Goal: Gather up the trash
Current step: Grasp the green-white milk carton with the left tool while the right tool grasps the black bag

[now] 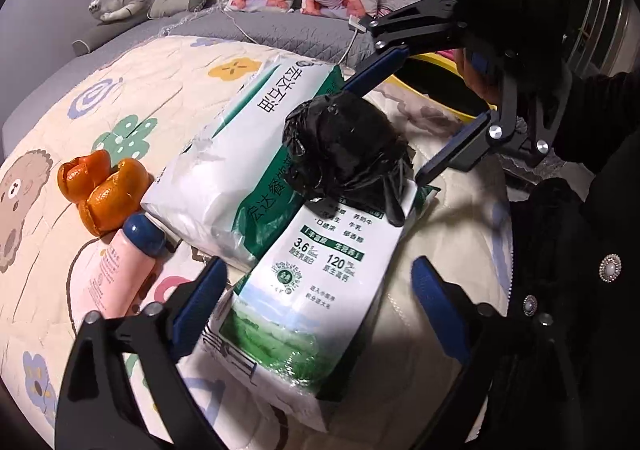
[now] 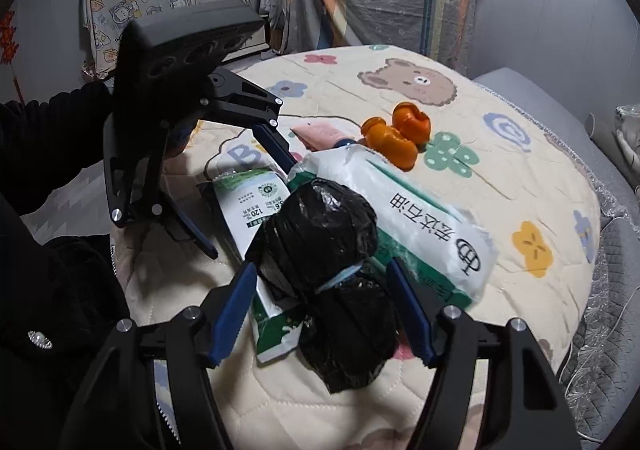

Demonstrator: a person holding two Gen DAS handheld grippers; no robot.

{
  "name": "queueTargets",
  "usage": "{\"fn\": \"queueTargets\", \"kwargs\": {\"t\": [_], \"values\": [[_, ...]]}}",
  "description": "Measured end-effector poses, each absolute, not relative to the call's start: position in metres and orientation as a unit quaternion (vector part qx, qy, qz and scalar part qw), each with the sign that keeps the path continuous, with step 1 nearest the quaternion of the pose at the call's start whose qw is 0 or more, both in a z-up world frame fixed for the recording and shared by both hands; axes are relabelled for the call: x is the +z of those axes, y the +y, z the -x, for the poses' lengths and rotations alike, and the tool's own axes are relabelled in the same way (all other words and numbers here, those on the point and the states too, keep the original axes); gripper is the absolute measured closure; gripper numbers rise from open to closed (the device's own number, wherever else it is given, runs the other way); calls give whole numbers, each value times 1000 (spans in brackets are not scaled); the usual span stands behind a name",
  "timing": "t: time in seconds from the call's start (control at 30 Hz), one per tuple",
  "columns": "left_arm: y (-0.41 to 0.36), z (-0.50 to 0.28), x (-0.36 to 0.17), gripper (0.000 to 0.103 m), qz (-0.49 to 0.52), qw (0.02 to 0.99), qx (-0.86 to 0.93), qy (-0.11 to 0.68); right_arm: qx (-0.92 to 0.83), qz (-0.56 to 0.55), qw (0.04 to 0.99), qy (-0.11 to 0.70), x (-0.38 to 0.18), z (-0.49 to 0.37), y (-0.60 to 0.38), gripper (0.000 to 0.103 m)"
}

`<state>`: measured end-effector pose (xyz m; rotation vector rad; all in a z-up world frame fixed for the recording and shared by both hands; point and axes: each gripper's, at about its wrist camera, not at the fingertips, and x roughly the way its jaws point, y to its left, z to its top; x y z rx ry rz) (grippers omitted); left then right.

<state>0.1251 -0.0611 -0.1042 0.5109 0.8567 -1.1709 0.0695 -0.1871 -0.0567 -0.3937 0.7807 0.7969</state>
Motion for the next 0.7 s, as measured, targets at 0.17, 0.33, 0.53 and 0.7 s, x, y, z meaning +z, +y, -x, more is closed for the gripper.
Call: {"fn": "queueTargets", "kwargs": {"t": [0.17, 0.33, 0.53, 0.7], "values": [[-64, -129, -113, 22, -237, 715, -523, 399, 383, 178, 820, 386, -62, -79, -182, 48], [-63, -126, -113, 26, -243, 719, -519, 394, 381, 160, 818, 400, -64, -86, -183, 62], [-61, -120, -108, 36, -246, 727, -512, 386, 371, 143, 833, 386, -59, -80, -188, 71], [-52, -113, -98, 45, -245, 740, -501, 375, 371, 105, 846, 367, -41, -72, -204, 72]]}}
